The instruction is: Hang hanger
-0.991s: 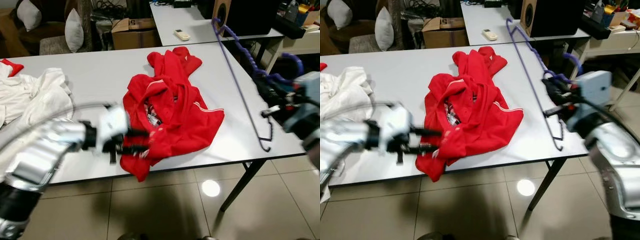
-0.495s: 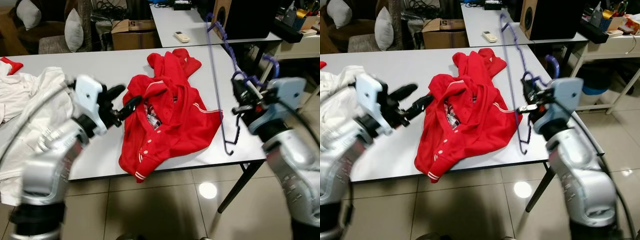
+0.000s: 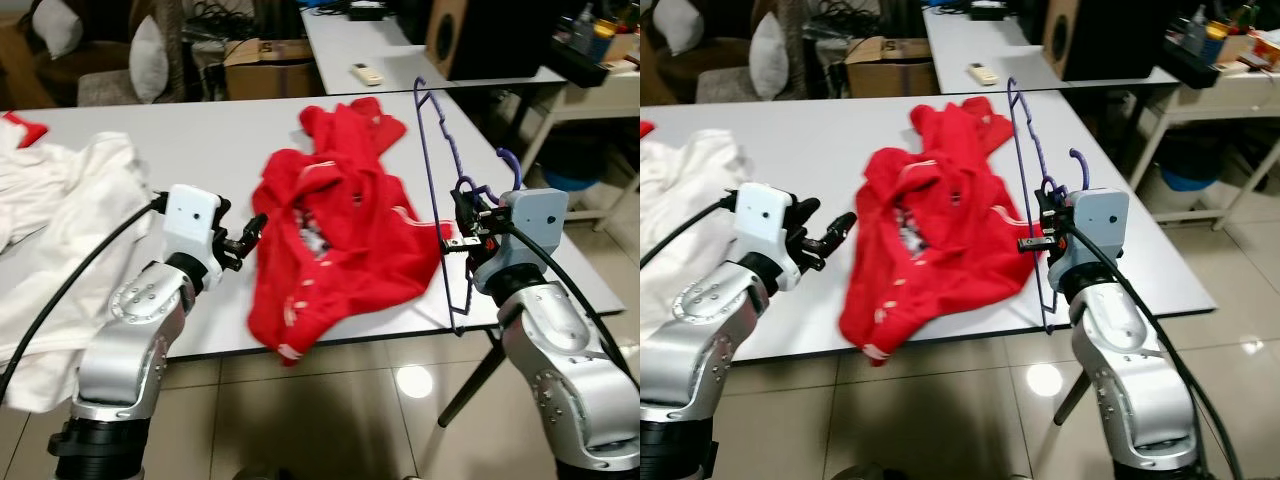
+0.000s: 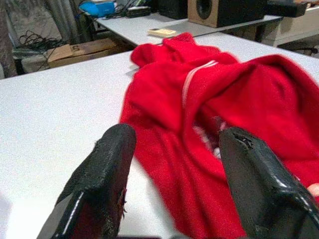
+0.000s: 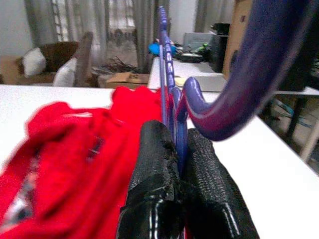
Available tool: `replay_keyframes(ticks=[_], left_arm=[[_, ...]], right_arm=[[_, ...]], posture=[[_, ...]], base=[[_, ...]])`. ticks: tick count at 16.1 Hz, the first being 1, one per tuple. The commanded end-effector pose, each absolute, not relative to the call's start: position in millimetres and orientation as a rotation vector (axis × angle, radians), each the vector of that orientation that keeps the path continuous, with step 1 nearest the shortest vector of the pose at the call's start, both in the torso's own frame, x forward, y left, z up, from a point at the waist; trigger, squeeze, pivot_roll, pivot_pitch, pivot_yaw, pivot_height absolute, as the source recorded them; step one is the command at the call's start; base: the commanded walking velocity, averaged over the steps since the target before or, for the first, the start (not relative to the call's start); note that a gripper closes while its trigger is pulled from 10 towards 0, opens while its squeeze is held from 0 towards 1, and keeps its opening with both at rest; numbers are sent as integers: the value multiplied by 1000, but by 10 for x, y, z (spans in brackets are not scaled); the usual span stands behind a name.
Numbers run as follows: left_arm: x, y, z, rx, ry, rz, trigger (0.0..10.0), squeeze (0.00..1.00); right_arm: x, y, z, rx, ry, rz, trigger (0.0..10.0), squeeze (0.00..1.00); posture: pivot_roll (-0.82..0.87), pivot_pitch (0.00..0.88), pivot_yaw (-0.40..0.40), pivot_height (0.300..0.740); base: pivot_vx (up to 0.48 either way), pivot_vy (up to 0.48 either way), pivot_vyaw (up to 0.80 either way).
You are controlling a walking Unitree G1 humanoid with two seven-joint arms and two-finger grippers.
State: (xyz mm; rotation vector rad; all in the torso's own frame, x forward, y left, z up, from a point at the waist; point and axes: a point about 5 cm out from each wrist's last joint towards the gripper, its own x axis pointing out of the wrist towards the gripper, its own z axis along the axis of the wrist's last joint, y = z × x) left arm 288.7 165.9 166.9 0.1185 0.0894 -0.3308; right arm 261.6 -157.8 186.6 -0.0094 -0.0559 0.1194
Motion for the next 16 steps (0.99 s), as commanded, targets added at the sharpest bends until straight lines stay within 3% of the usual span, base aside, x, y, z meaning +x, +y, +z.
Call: replay_keyframes(ticks=[1,16], left_arm=[[2917,1629,1661,141,88,-326,10000,204],[2978,1518,1639,146,74,-334,10000,212]], right_arm=[[2615,-1562,1921,-14,-92,115,10000,0],[2663,-1444,1839,20,-69,195,10000,0]], posture=[[-98,0,56,740],[-95,0,37,740]], base=[[0,386,0],[0,393,0]])
